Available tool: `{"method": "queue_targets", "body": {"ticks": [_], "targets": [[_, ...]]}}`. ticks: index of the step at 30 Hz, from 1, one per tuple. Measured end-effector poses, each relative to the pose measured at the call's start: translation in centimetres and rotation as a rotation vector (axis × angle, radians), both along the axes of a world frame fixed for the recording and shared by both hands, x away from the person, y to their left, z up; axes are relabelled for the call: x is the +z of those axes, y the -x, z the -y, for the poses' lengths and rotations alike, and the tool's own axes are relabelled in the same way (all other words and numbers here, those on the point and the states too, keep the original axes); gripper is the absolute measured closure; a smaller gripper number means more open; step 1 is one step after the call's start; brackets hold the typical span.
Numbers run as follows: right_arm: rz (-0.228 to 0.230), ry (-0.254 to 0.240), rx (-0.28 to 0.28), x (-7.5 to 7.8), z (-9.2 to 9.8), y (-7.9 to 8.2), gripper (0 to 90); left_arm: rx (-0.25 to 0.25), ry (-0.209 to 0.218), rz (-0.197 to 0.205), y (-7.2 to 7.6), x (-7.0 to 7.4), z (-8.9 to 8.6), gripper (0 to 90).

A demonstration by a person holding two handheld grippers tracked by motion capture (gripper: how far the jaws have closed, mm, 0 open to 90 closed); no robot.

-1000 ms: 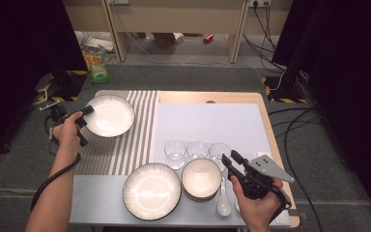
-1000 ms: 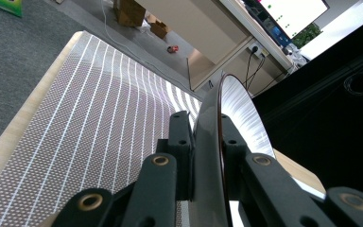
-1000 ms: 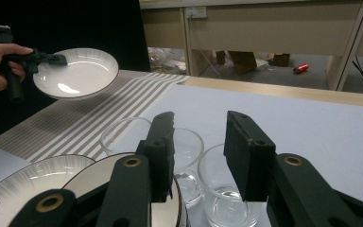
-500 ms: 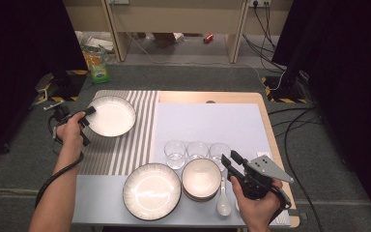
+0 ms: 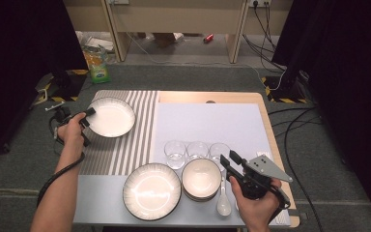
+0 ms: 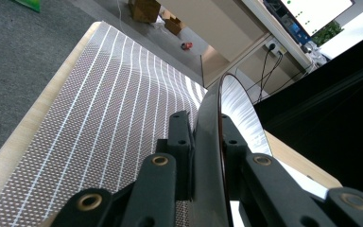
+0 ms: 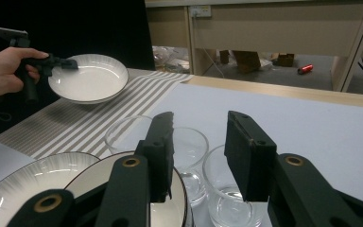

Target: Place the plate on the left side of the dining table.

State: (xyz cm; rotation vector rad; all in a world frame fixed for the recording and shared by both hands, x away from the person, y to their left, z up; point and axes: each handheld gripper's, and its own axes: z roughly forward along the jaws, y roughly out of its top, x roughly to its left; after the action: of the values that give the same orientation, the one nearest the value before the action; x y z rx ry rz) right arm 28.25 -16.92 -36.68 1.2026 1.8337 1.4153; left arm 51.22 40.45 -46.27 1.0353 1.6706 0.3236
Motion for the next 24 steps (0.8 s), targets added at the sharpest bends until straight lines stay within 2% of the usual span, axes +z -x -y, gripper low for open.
{"method": "queue_targets", "body": {"ticks": [13,18,20,24], "targets": [[-0.007,-0.008,0.018,-0.1,-0.2,-0.1,60.4,0.005,-0.013,-0.02,-0.3,-0.6,0.2,79.5],[-0.003,-0.011,0.022,-0.1,-0.3,-0.1,60.3,-0.003,-0.044,-0.039,-0.4,-1.1,0.5,79.1],[-0.008,-0.015,0.021,-0.1,-0.3,0.0,60.2,0.005,-0.03,-0.037,-0.4,-1.3,0.5,79.2],[-0.003,-0.01,0.019,-0.1,-0.1,-0.1,60.1,0.009,-0.034,-0.04,-0.3,-1.4,0.5,79.5]]}}
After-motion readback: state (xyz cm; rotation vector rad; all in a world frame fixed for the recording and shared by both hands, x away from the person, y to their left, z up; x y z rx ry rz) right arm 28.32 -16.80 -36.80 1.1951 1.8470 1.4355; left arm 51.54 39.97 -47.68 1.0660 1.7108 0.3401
